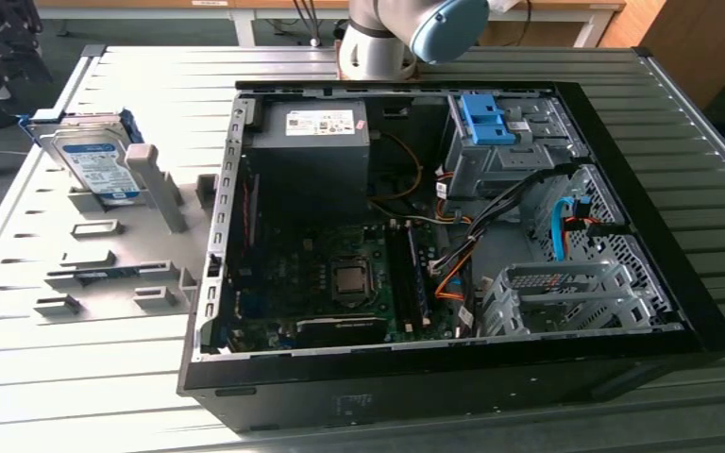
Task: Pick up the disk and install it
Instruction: 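Pick up the disk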
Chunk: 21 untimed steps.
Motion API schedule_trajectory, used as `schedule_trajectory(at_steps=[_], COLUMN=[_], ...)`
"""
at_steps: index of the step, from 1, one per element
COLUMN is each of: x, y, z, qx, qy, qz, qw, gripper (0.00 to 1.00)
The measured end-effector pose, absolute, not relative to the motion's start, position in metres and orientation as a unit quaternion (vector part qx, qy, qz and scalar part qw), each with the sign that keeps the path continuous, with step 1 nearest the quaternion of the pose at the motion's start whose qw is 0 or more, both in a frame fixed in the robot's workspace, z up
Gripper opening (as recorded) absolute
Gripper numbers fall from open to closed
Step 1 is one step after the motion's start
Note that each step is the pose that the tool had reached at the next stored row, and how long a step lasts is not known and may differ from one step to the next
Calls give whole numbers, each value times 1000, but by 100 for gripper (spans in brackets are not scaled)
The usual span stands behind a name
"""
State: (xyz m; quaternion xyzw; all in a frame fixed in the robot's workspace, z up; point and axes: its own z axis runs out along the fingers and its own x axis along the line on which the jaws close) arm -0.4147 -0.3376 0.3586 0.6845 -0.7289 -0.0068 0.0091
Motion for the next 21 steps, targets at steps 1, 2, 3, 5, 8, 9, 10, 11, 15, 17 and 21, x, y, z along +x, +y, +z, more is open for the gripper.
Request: schedule_trajectory(at_steps=[1,2,3,5,8,9,10,11,15,17,21], x=[-415,-415,-415,-415,-415,-415,-415,-415,-416,-417,-417], y=[-338,-338,-338,-338,-338,-338,-338,-338,-338,-338,-338], z=[358,358,358,357,356,356,355,354,349,345,341], qx=[684,684,684,684,684,684,684,685,684,685,684], qy=[-729,-729,-729,-729,-729,-729,-729,-729,-729,-729,-729], qz=[-7,-7,-7,-7,-7,-7,-7,-6,-6,-6,-7], qw=[9,9,9,9,9,9,9,9,8,8,7], gripper=[59,59,59,59,59,59,59,59,59,59,59])
